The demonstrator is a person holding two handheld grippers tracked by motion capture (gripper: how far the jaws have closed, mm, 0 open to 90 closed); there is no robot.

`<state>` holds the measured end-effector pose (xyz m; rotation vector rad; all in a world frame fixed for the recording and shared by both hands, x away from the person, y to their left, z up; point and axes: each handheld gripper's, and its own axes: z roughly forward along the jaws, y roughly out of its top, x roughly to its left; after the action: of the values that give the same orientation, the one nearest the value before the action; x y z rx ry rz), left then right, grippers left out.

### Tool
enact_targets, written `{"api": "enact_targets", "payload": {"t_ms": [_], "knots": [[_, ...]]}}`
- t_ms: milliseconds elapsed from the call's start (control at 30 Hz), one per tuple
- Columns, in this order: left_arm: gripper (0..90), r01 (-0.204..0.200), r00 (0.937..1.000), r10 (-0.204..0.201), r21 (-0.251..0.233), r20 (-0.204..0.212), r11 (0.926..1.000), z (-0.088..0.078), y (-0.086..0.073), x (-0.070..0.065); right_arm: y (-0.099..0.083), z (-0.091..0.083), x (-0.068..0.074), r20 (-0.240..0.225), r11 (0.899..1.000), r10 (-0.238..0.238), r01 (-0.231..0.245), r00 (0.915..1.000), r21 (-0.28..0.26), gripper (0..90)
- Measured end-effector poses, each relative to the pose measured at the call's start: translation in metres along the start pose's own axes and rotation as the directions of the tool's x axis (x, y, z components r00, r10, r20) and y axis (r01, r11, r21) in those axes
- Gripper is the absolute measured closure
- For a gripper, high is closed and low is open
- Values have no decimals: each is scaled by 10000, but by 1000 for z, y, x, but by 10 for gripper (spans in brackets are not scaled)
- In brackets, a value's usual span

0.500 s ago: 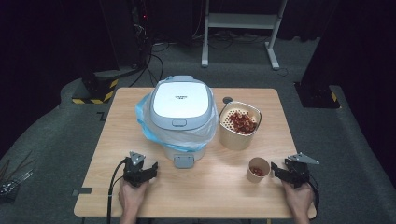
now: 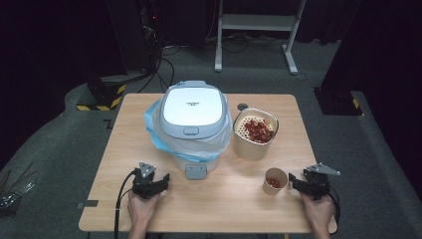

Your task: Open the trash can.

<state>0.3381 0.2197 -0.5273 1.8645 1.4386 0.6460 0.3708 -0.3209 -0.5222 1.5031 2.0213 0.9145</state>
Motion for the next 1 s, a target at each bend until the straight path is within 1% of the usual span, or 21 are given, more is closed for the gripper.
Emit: {"api": "enact_targets", "payload": {"t_ms": [33, 100, 167, 333, 367, 400, 533, 567, 667, 700, 800, 867, 933, 1000], "knots": [[337, -37, 10000, 37, -45, 77, 10000, -1, 0, -1, 0, 0, 0, 1, 10000, 3, -3, 10000, -1, 357], [343, -24, 9997, 27, -96, 256, 10000, -2, 0, -4, 0, 0, 0, -5, 10000, 0, 0, 10000, 7, 357], [369, 3, 9993, 0, -91, 365, 10000, -3, -1, -5, 0, 0, 0, -2, 10000, 0, 0, 10000, 2, 357], [383, -38, 9977, 52, -202, 678, 9998, -4, -2, -11, 0, 0, 0, -1, 10000, -1, 1, 10000, 3, 357], [388, -111, 9967, 130, -244, 797, 9996, -5, -2, -13, 0, 0, 0, -4, 10000, -5, 5, 10000, 8, 357], [393, -111, 9967, 130, -244, 797, 9996, -5, -2, -13, 0, 0, 0, -4, 10000, -5, 5, 10000, 8, 357], [408, -185, 9935, 220, -318, 1120, 9993, -7, 0, -19, 0, 0, 0, -4, 10000, -5, 5, 10000, 9, 357], [420, -295, 9921, 332, -327, 1208, 9990, -7, 0, -21, 0, 0, 0, 0, 10000, -10, 10, 10000, 10, 357], [430, -443, 9888, 490, -366, 1407, 9983, -8, 2, -27, 0, 0, 0, -3, 10000, -7, 7, 10000, 13, 357], [434, -537, 9867, 596, -425, 1509, 9977, -8, 2, -30, 0, 0, 0, 0, 10000, -7, 7, 10000, 11, 357], [438, -580, 9839, 660, -528, 1662, 9969, -9, 4, -35, 0, 0, 0, 5, 10000, -10, 10, 10000, 16, 356], [440, -578, 9805, 669, -538, 1851, 9969, -10, 6, -38, 0, 0, 0, 7, 10000, -13, 13, 10000, 16, 357], [451, -636, 9770, 752, -640, 1997, 9959, -10, 7, -42, 0, 0, 0, 8, 10000, -13, 13, 10000, 14, 357], [460, -806, 9735, 931, -672, 2090, 9945, -11, 10, -45, 0, 0, 0, 9, 10000, -13, 13, 10000, 16, 356]]}}
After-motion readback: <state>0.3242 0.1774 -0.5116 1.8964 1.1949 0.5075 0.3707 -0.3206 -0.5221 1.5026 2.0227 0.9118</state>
